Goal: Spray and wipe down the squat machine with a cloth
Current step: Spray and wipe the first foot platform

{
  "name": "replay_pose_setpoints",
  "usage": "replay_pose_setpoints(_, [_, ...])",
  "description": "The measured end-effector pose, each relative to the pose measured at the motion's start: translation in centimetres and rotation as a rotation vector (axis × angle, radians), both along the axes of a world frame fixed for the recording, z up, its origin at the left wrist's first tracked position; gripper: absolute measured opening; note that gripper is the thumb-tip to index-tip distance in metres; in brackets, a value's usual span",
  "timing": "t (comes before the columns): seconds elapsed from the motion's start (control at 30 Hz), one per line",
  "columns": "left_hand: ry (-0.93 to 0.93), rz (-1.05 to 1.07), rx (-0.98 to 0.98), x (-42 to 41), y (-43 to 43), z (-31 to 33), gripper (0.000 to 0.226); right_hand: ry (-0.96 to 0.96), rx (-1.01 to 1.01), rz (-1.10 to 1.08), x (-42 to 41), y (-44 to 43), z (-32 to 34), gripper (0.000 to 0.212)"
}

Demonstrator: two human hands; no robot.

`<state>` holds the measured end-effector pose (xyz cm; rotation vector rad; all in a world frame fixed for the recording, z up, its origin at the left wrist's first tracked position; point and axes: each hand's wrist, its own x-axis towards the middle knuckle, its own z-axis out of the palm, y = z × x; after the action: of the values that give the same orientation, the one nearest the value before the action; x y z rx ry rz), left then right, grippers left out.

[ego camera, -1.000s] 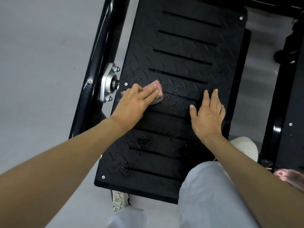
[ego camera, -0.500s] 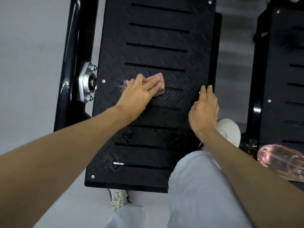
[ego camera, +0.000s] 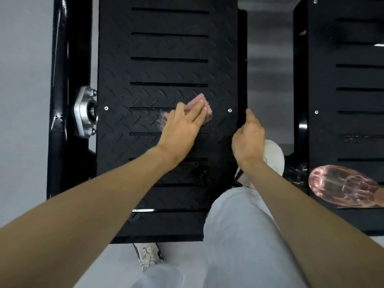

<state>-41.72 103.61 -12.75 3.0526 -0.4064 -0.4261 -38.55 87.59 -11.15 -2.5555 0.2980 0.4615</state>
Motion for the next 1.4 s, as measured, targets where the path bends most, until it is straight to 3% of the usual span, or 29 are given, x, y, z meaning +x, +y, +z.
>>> replay_pose_setpoints(0.07, [-0.014,-0.177,-0.035,-0.9,-1.6,0.0,0.071,-0.001,0.041,-0.079,0.3,-0.3,0.5,0.052])
replay_pose_setpoints(0.13, [0.015,-0.446,0.033,-0.7,-1.6,0.2,0.071,0.012,0.066,-0.146,0.6,-0.4,0.7,0.05])
replay_pose_setpoints(0.2, [0.01,-0.575,0.12,0.8,-0.8,0.2,0.073,0.022,0.093,-0.206,0.9,-0.5,0.6,0.051])
replay_pose_setpoints(0.3, [-0.039,-0.328,0.109,3.0,-0.2,0.4,0.07,0.02,0.124,-0.265,1.2,-0.5,0.4,0.051])
replay_pose_setpoints(0.4, [0.045,-0.114,0.013,2.9,-2.7,0.5,0.069,-0.003,0.162,-0.358,1.8,-0.7,0.4,0.045])
replay_pose_setpoints(0.53, [-0.084,-0.586,0.099,1.9,-3.8,-0.2,0.065,-0.055,0.217,-0.458,2.2,-0.9,0.4,0.037])
replay_pose_setpoints(0.63, [-0.135,-0.732,0.153,4.6,-3.1,0.5,0.072,-0.076,0.228,-0.461,2.2,-1.1,0.2,0.036])
replay_pose_setpoints(0.73, [-0.022,-0.481,0.134,7.2,-4.1,0.9,0.062,-0.075,0.242,-0.472,2.1,-1.1,-0.2,0.037])
replay_pose_setpoints(0.83, [-0.029,-0.183,0.044,7.4,-6.4,0.4,0.056,-0.076,0.267,-0.502,2.2,-1.1,-0.3,0.037])
replay_pose_setpoints(0.9, [-0.015,-0.216,0.024,6.1,-7.7,0.3,0.051,-0.063,0.287,-0.507,2.2,-1.3,0.1,0.037])
replay_pose_setpoints(1.0, [-0.043,-0.58,0.046,4.9,-6.7,0.9,0.057,-0.021,0.334,-0.466,1.8,-1.2,0.9,0.038])
replay_pose_setpoints(1.07, [-0.089,-0.705,0.124,6.5,-5.1,1.1,0.063,-0.026,0.314,-0.396,1.2,-1.2,1.2,0.039])
replay_pose_setpoints(1.13, [-0.062,-0.599,0.173,7.4,-4.3,1.4,0.061,-0.011,0.288,-0.313,0.6,-1.2,1.3,0.04])
replay_pose_setpoints(1.27, [0.068,-0.212,0.039,4.8,-7.3,1.8,0.059,0.055,0.347,-0.312,0.9,-1.4,3.2,0.041])
replay_pose_setpoints(1.33, [0.091,-0.199,0.0,2.6,-8.6,1.9,0.058,0.051,0.39,-0.374,1.2,-1.4,3.9,0.043])
replay_pose_setpoints(1.4, [0.096,-0.314,0.014,0.4,-9.0,2.3,0.058,0.058,0.396,-0.396,1.0,-1.5,3.8,0.044])
